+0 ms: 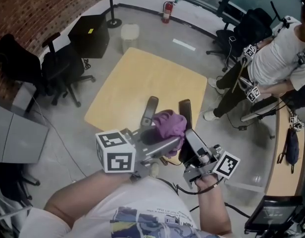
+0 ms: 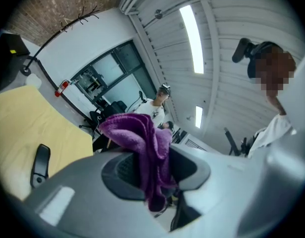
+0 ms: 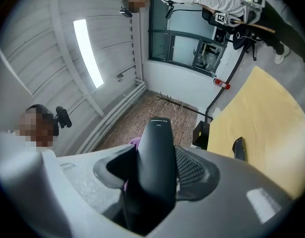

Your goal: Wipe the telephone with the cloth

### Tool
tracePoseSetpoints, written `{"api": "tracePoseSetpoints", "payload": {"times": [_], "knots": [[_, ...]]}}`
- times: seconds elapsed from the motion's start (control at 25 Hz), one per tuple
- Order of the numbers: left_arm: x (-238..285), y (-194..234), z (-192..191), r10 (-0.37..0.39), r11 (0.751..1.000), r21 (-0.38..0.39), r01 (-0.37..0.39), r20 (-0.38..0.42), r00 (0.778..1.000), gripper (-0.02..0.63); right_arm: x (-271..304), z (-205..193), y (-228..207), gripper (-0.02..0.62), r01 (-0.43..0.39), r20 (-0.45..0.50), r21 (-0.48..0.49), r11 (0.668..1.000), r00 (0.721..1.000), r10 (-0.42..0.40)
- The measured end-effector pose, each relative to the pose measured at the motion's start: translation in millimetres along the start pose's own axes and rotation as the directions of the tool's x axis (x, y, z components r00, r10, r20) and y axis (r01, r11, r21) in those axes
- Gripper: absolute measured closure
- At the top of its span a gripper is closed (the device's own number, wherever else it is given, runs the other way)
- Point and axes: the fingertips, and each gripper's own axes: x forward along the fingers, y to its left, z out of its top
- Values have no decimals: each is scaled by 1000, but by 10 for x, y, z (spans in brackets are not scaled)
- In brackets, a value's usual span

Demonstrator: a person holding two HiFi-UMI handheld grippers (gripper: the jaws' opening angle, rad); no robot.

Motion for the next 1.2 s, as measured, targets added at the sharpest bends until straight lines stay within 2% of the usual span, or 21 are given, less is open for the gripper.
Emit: {"api": "tracePoseSetpoints", "payload": {"times": [0.44, 0.64, 0.72, 0.92, 1.08, 1.2], "knots": [[-165, -114, -167, -79, 996, -36, 76, -61, 995, 460, 75, -30, 58, 348, -27, 17, 24, 999, 1000, 26], [-250, -141, -248, -117, 993, -20, 116, -116, 986, 459, 87, 8, 90, 348, -52, 44, 47, 998, 998, 50], [-277, -81, -179, -96, 995, -18, 94, -92, 991, 460, 77, 29, 105, 348, -60, 49, 48, 997, 997, 57], [-286, 190, 302, 4, 1000, -27, -2, 42, 999, 460, 119, 1, 170, 348, -75, 46, 59, 995, 996, 72], [-228, 302, 528, 17, 998, -54, -12, 92, 996, 460, 218, -39, 231, 348, -84, 42, 57, 995, 996, 82], [-202, 312, 494, 8, 997, -81, -1, 90, 996, 460, 263, -38, 264, 348, -90, 53, 60, 994, 995, 87]]}}
